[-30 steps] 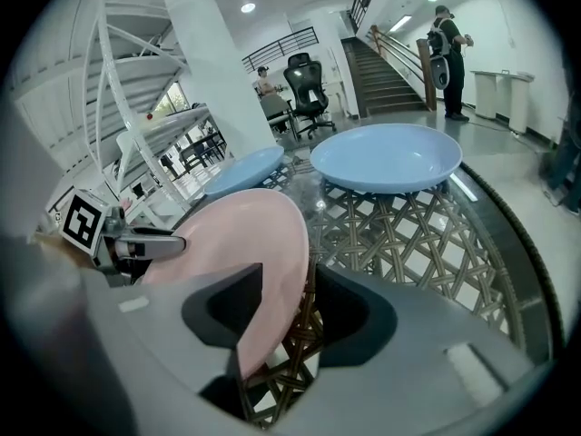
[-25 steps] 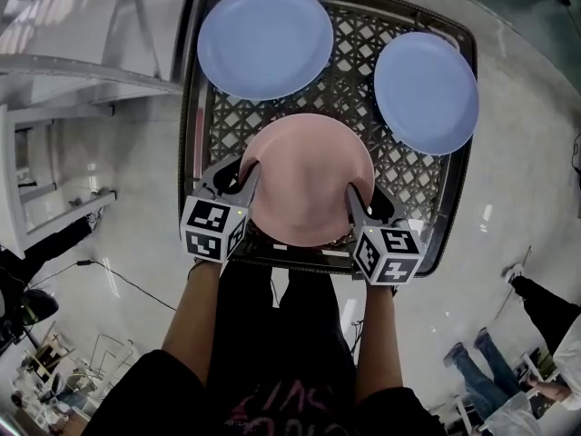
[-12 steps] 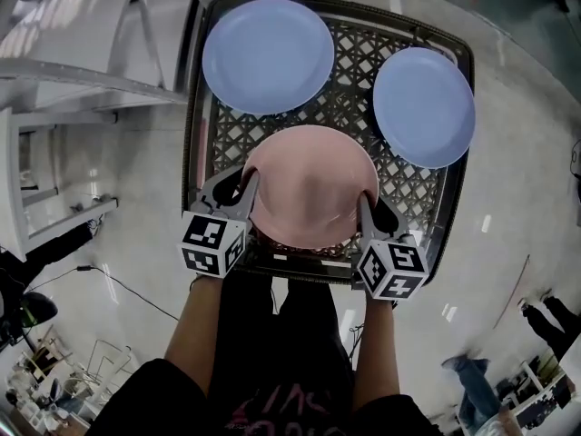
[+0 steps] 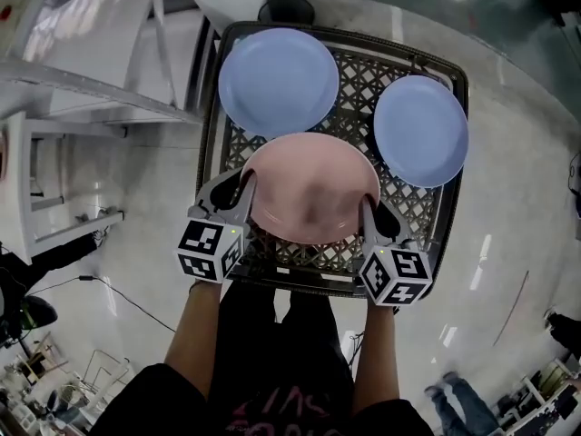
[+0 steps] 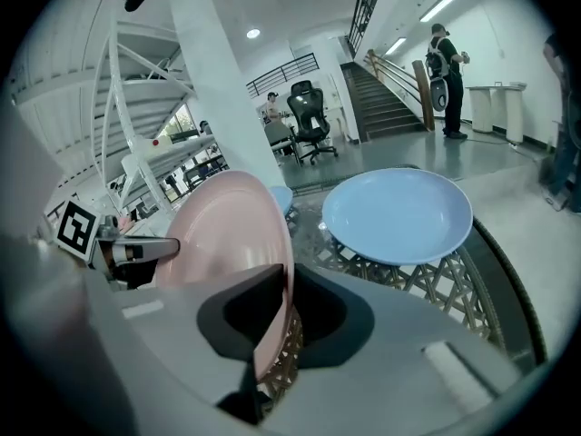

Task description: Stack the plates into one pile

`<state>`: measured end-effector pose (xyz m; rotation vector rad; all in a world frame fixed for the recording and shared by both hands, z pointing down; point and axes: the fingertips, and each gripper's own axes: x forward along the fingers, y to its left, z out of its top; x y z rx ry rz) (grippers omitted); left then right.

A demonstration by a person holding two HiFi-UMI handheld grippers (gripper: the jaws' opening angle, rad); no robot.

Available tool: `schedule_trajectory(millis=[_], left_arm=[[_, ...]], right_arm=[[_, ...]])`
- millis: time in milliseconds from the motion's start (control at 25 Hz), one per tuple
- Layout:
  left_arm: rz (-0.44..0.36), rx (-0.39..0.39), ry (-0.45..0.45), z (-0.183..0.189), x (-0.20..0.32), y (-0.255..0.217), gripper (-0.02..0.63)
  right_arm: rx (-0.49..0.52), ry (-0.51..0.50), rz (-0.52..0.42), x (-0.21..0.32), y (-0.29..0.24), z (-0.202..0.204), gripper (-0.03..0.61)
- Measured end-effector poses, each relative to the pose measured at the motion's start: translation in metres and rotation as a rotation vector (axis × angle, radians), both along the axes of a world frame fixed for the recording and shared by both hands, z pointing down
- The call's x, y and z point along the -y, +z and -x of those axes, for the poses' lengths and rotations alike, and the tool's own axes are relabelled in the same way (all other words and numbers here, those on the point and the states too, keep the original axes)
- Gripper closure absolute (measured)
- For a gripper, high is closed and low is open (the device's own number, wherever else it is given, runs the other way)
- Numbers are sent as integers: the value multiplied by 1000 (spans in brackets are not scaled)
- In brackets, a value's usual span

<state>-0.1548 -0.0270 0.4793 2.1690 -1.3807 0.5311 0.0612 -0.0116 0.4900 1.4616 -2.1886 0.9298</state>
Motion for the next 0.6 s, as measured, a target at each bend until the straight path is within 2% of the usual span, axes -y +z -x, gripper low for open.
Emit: schedule_trajectory(millis=[600], left_arm=[[-111,33,-64,46,70,-39,574]], right_arm=[[3,-90,-136,82,-39,44,535]])
